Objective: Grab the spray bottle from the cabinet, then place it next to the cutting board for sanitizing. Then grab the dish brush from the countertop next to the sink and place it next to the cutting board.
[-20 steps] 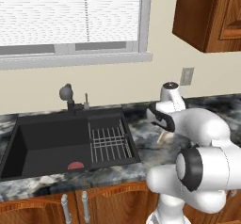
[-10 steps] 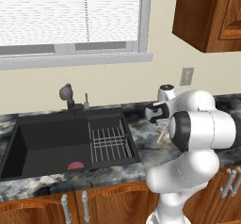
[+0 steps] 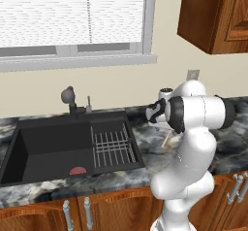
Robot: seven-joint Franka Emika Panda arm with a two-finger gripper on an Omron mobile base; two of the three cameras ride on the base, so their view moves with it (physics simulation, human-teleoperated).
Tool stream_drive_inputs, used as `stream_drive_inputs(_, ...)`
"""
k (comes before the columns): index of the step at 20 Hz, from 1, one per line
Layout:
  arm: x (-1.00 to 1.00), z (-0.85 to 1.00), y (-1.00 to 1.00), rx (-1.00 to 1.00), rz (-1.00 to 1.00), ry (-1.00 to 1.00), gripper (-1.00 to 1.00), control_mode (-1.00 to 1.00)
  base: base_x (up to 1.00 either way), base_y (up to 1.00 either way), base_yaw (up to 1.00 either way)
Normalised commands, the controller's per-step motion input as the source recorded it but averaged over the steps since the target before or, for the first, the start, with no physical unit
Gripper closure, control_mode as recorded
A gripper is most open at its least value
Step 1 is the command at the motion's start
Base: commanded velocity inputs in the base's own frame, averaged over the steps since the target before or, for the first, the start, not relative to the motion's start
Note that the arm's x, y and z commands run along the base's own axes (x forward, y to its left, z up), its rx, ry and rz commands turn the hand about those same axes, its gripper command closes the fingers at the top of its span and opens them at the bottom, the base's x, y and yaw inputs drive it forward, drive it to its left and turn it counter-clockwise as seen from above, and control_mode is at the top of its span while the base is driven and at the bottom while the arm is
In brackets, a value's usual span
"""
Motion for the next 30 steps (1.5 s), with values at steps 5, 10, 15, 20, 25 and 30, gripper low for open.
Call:
stream_drive_inputs(5, 0.0, -0.41, -0.05, 0.04, 0.0, 0.05, -1.0, -1.0, 0.0, 0.0, 0.0)
stream_drive_inputs(10, 0.08, -0.39, 0.0, 0.01, 0.0, 0.01, 1.0, -1.0, 0.0, 0.0, 0.0)
stream_drive_inputs(15, 0.07, -0.36, 0.0, 0.0, 0.0, 0.0, 1.0, -1.0, 0.0, 0.0, 0.0)
stream_drive_inputs(20, 0.07, -0.11, 0.54, 0.0, -0.01, -0.01, 1.0, -1.0, 0.0, 0.0, 0.0)
stream_drive_inputs(25, 0.47, -0.09, 0.83, 0.0, 0.0, 0.0, 1.0, -1.0, 0.0, 0.0, 0.0)
stream_drive_inputs(30, -0.28, 0.56, 0.14, 0.0, 0.0, -0.13, 1.0, -1.0, 0.0, 0.0, 0.0)
